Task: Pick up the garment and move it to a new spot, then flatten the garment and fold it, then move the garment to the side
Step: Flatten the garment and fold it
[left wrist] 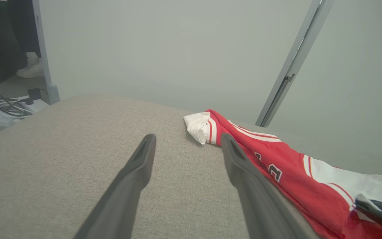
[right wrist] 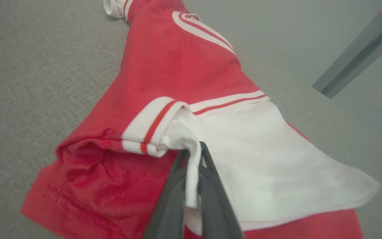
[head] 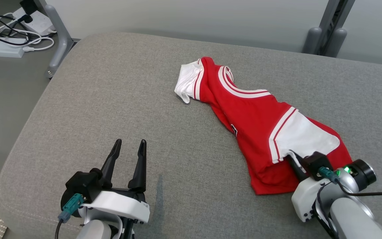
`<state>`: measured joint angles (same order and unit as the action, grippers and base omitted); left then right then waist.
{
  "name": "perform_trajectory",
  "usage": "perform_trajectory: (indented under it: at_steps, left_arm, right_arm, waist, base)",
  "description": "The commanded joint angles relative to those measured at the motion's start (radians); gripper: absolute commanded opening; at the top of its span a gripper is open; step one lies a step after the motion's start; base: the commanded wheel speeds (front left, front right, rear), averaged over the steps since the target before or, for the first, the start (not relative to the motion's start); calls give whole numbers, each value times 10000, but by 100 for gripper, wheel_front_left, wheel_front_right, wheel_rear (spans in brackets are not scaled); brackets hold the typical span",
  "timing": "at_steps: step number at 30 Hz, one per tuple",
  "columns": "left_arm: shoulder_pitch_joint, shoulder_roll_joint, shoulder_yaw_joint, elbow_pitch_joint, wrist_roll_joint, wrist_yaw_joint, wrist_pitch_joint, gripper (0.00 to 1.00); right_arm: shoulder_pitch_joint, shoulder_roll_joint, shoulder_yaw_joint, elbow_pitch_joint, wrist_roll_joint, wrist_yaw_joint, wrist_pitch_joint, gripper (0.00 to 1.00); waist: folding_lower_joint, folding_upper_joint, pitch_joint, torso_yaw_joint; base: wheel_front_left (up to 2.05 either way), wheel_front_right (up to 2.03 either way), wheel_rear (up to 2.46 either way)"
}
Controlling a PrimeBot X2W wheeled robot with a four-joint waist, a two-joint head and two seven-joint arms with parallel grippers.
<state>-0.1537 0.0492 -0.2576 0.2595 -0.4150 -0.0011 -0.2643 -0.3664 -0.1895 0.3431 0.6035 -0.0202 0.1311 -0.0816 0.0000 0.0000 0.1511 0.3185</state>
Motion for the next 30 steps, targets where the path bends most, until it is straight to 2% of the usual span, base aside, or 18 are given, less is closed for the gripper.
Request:
perform_trajectory:
  at_steps: [1,5,8,13,15,18,20,25,26,27,30]
  left_arm:
    - [-185,34,22,-19,-43,56,-13,100]
    - [-215,32,-24,10,-83,83,-13,100]
    - [-245,33,-79,3,-156,90,-13,100]
    - [-325,36,-263,12,-236,37,-13,100]
    - [-413,34,-377,-2,-312,28,-13,100]
    - [-474,37,-586,-47,-459,33,-13,100]
    - [-496,33,-628,-56,-481,55,-12,100]
    - [-610,31,-842,-128,-654,137,-13,100]
    - [-602,33,-869,-134,-681,149,-13,100]
    - [-586,36,-878,-137,-676,176,-13,100]
    - [-521,29,-827,-127,-633,193,-13,100]
  right_arm:
    - [-136,-11,-172,-52,-135,-7,-142,0]
    - [-403,-49,-843,-300,-248,-7,-230,0]
    - [-842,-337,-1356,-547,-345,-7,-66,0]
    - [-2167,-1145,-1760,-962,-490,-7,342,0]
    - [-3258,-1708,-1651,-872,-496,-7,551,0]
    - [-4760,-2237,-1362,-310,-571,-7,514,0]
    - [-5079,-2288,-1318,-63,-561,-7,438,0]
    - [-6082,-2426,-1249,1527,-673,-7,54,0]
    - [-6142,-2364,-1200,1858,-676,-7,12,41]
    - [-6184,-2319,-1171,2213,-673,-7,17,100]
    - [-6185,-2133,-1027,3033,-510,-7,-162,100]
  waist:
    - [0,0,-19,-17]
    - [0,0,-68,-47]
    - [0,0,-95,-28]
    - [0,0,-50,206]
    - [0,0,57,462]
    - [0,0,263,879]
    - [0,0,313,978]
    - [0,0,539,1413]
    - [0,0,554,1453]
    - [0,0,564,1472]
    - [0,0,543,1437]
  base:
    - [0,0,0]
    - [0,0,0]
    - [0,0,0]
    - [0,0,0]
    - [0,0,0]
    - [0,0,0]
    - [0,0,0]
    - [0,0,0]
    - [0,0,0]
    - [0,0,0]
    - [0,0,0]
